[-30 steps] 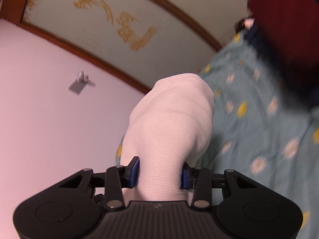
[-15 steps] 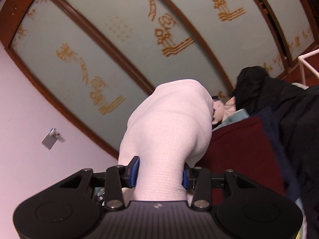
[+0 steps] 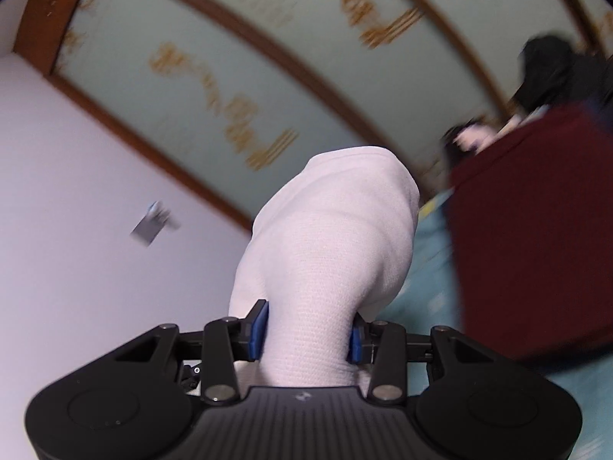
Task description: Fold clothes
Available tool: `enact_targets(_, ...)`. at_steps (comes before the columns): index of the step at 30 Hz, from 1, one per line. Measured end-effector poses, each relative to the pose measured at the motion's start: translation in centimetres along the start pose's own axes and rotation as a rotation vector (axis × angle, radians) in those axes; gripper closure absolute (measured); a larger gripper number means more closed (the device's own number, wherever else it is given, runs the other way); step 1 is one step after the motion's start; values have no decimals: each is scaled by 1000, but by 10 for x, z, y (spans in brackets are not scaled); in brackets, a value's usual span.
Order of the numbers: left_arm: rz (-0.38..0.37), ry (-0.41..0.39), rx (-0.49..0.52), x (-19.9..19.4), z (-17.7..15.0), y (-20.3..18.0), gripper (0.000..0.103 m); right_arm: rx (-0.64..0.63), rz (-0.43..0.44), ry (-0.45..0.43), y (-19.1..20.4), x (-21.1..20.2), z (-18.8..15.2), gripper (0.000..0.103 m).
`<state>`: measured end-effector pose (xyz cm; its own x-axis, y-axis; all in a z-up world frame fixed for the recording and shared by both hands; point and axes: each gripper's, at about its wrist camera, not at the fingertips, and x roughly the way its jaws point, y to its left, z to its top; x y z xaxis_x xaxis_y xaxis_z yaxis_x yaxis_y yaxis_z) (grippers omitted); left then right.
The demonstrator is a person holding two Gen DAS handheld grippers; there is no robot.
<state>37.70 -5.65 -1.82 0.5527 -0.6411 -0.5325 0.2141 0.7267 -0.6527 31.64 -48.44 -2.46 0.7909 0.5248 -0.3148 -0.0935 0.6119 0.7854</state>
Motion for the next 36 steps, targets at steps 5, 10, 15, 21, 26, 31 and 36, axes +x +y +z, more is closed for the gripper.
enact_targets(5,121,-6,-50,-61,-24,88,56,37,64,90,25,82,-108,64)
enact_targets(10,168,48,-99,-49,-68,187,56,86,16,144,10,144,-203,64)
enact_targets(15,219,116,-83,-22,-106,227,49,107,-90,194,-27,174,-263,60)
enact_targets(21,298,122,-27,-33,-97,220,24,165,-107,301,-45,172,-252,50)
enact_targets(26,467,111,117,-72,-99,189,20,-54,-242,367,-1,154,-231,37)
enact_targets(31,690,64,257,-103,-107,143,15,-280,-361,297,73,113,-222,19)
enact_targets(36,670,98,417,-143,-100,78,14,-348,-513,165,154,64,-224,18)
